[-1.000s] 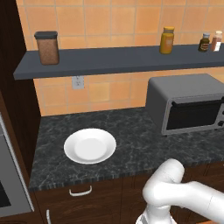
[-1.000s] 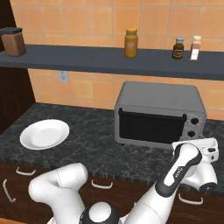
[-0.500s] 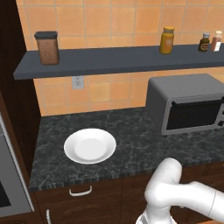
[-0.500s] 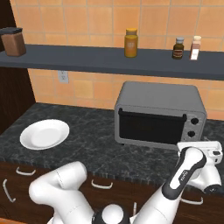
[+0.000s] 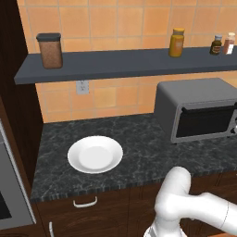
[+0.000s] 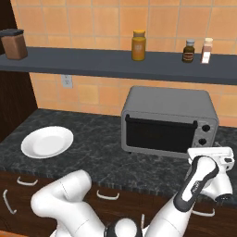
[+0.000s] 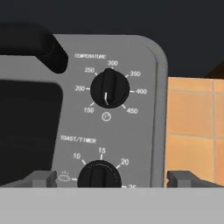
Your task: Pick up the kebab skewer and baguette bread, and place them inside the toaster oven. Close the toaster oven door and start by setting the timer.
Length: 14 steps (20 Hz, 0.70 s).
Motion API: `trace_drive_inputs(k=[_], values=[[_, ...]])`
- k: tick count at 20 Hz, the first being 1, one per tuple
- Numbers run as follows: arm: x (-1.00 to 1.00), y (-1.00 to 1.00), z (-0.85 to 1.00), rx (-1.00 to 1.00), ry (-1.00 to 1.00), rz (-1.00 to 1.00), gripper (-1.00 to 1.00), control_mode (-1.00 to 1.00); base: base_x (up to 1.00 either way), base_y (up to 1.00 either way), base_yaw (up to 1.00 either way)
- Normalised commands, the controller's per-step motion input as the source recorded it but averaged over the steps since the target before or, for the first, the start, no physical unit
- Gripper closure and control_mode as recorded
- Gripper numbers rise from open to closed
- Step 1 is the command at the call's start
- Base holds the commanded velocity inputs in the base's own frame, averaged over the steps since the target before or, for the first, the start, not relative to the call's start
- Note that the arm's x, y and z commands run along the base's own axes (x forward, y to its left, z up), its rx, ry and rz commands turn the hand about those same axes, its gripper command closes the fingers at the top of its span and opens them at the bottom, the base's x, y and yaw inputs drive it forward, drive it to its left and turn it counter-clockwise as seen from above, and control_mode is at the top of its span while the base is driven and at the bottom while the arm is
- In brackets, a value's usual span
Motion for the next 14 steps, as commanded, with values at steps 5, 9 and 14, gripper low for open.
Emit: trace_drive_inputs(k=[5, 9, 14], values=[[0.00, 0.15, -0.02, 0.00, -0.03, 0.01, -1.00, -1.00, 0.00, 0.00, 0.00], [0.00, 0.16, 0.00, 0.00, 0.00, 0.00, -1.00, -1.00, 0.00, 0.00, 0.00], [0.01, 0.11, 0.00, 0.00, 0.00, 0.00, -1.00, -1.00, 0.00, 0.00, 0.00]])
